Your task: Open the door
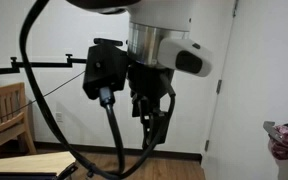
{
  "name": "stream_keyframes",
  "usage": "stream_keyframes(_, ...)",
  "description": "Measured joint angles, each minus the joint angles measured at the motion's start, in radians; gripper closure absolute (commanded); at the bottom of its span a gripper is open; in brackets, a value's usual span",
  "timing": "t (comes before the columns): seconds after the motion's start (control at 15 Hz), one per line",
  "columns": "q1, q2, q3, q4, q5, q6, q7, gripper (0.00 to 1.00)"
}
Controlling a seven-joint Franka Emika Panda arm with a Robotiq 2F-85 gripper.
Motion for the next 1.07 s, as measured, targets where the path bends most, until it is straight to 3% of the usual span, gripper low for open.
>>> stream_keyframes(0.47, -0.016, 0.0, 0.018, 0.007, -0.011, 0.011, 0.026, 0.0)
stream_keyframes(0.8, -0.08, -0.004, 0.133, 0.123, -0.103, 0.11, 0.23, 0.0)
stream_keyframes(1.07, -0.123, 0.01, 0.247, 0.171, -0.175, 0.226, 0.481, 0.0)
